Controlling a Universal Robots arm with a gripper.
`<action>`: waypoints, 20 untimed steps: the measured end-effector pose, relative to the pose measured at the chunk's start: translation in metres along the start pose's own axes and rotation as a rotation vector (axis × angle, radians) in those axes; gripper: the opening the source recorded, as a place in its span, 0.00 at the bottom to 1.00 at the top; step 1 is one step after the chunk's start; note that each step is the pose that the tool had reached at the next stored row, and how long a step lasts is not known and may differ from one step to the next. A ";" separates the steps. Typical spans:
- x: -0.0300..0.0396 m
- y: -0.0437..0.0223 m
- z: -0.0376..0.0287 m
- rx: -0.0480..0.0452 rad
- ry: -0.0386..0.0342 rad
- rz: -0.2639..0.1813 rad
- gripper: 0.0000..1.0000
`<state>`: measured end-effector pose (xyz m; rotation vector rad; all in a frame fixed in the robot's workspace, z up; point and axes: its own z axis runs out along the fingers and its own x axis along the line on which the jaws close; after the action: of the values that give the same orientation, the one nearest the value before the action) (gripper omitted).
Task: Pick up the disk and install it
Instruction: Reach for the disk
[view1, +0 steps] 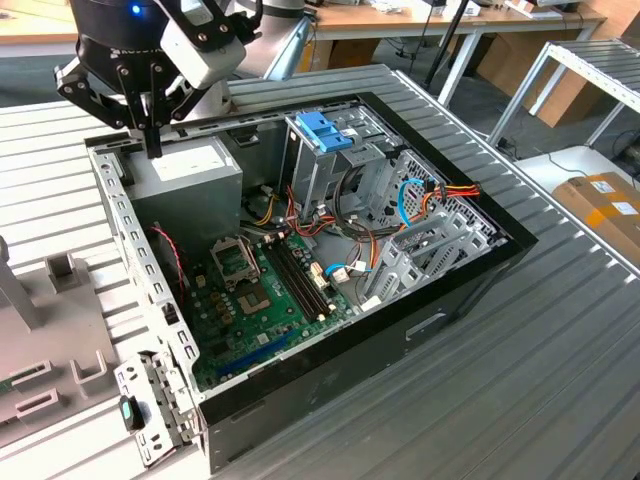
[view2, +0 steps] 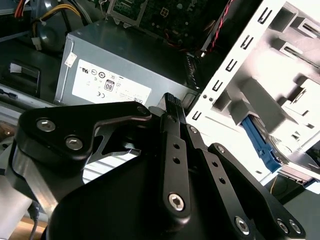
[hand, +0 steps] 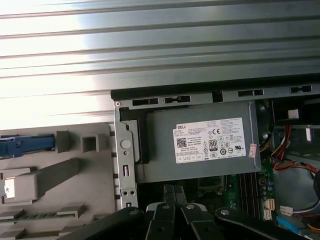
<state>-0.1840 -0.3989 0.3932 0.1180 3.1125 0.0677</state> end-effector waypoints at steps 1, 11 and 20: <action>0.0002 0.0000 0.0000 0.0000 0.0000 0.000 0.10; 0.0038 -0.0003 -0.0001 0.0000 0.0000 0.000 0.10; 0.0060 -0.0004 -0.0002 0.0001 0.0000 0.000 0.10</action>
<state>-0.1900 -0.3989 0.3933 0.1181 3.1125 0.0676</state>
